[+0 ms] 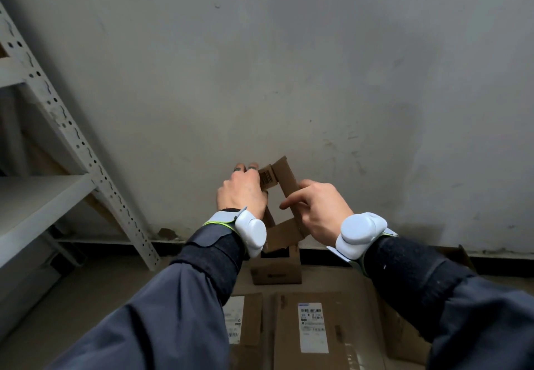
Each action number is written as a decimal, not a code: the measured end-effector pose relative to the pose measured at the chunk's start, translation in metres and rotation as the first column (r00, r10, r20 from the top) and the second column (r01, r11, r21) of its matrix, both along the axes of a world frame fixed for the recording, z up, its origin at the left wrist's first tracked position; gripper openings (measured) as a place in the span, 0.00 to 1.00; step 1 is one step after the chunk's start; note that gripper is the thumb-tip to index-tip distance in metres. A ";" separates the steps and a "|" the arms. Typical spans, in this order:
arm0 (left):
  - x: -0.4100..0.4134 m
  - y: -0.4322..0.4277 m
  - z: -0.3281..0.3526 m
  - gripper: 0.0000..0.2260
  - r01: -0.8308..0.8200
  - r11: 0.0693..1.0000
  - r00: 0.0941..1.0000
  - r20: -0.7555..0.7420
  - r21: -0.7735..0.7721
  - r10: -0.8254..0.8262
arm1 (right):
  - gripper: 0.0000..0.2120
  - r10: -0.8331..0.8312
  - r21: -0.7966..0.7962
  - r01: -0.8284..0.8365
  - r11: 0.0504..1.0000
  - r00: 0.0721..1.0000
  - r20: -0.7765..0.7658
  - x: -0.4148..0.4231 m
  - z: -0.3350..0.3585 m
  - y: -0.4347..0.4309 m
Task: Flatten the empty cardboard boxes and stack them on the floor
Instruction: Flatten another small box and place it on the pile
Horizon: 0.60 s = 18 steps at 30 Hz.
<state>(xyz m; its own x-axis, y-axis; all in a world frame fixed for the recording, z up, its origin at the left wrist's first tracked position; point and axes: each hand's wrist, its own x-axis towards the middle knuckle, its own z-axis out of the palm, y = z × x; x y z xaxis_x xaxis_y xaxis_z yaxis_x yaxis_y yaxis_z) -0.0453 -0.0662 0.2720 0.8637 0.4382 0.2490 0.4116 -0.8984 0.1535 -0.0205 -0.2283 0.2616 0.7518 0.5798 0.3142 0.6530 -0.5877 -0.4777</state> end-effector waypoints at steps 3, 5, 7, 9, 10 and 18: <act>0.000 0.001 0.000 0.14 0.057 0.998 0.998 0.028 0.012 -0.057 | 0.15 0.010 0.009 -0.010 1.000 1.000 0.006 0.000 0.001 0.001; 0.000 0.001 0.000 0.13 0.087 0.996 0.995 0.047 -0.002 -0.087 | 0.15 0.006 0.020 -0.006 1.000 1.000 0.006 0.001 0.000 0.000; 0.000 0.003 0.000 0.15 0.077 0.997 0.994 0.074 -0.026 -0.075 | 0.17 -0.004 -0.012 0.004 1.000 1.000 0.012 0.002 -0.003 -0.002; -0.001 0.007 0.002 0.18 0.050 0.997 0.995 0.090 -0.060 -0.044 | 0.19 0.011 -0.064 -0.011 0.998 1.000 0.000 0.003 -0.007 -0.004; 0.000 0.009 0.003 0.17 0.040 0.997 0.995 0.094 -0.069 -0.033 | 0.18 0.023 -0.085 -0.023 0.996 1.000 -0.008 0.002 -0.008 -0.004; 0.004 0.017 -0.001 0.13 -0.007 0.995 0.994 0.112 -0.096 0.018 | 0.21 0.005 -0.458 -0.051 0.888 0.995 -0.101 -0.008 -0.008 0.000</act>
